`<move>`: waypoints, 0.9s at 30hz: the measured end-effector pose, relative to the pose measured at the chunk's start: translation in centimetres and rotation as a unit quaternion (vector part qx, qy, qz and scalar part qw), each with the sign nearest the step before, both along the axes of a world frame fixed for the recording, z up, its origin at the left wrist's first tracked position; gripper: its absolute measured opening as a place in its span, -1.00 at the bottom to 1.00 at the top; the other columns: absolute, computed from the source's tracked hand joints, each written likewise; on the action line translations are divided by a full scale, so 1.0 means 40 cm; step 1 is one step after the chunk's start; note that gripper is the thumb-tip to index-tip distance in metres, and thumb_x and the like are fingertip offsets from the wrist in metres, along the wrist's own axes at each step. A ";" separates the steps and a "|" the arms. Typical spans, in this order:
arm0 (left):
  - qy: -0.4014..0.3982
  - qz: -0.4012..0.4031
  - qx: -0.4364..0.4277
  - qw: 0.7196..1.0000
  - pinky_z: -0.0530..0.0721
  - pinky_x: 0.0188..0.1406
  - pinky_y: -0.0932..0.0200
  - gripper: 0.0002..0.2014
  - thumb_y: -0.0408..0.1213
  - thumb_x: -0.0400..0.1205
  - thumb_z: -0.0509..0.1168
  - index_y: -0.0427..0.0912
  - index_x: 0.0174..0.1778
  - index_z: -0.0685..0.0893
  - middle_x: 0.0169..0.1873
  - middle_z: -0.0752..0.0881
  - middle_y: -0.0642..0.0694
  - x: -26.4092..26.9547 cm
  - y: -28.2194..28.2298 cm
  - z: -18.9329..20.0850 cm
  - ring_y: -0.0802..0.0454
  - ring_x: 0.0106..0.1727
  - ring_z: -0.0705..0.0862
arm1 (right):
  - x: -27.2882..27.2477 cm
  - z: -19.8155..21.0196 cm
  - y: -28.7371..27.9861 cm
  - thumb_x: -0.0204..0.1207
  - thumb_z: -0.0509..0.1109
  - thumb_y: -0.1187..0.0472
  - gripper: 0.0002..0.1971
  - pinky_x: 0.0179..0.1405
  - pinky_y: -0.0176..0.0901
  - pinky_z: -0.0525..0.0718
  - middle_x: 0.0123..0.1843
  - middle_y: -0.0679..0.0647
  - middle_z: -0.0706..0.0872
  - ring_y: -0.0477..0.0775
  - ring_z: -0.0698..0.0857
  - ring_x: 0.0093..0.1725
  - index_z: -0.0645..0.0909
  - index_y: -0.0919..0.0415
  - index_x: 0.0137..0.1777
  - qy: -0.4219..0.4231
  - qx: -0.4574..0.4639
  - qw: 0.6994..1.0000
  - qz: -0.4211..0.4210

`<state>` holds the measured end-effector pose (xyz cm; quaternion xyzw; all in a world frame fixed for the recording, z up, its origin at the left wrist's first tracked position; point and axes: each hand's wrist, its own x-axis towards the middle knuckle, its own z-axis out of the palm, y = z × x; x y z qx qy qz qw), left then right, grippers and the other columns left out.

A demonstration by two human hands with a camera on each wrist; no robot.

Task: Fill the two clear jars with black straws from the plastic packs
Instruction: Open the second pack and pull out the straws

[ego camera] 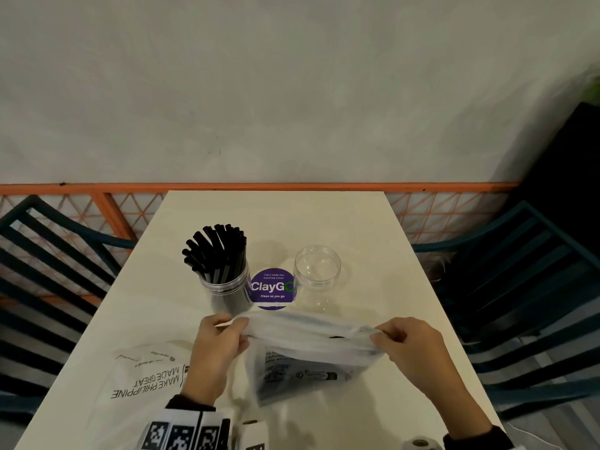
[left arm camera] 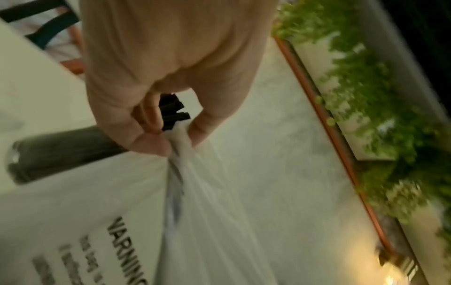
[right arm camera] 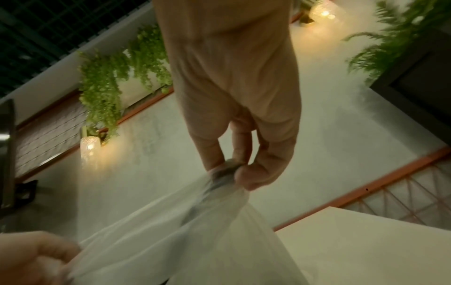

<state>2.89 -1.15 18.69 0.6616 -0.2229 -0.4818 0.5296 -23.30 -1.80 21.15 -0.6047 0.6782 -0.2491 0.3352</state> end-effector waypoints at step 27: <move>0.000 -0.189 0.006 0.982 0.62 -0.11 0.08 -0.45 -0.44 0.29 0.42 0.01 0.16 0.47 -0.04 0.60 -0.22 -0.001 0.035 -0.068 -0.15 -0.02 0.64 | -0.029 -0.097 -0.016 0.47 0.35 0.46 -0.70 -0.07 0.09 0.70 -0.07 0.28 0.66 0.20 0.66 -0.16 0.48 0.25 0.17 -0.356 0.163 0.919 -0.031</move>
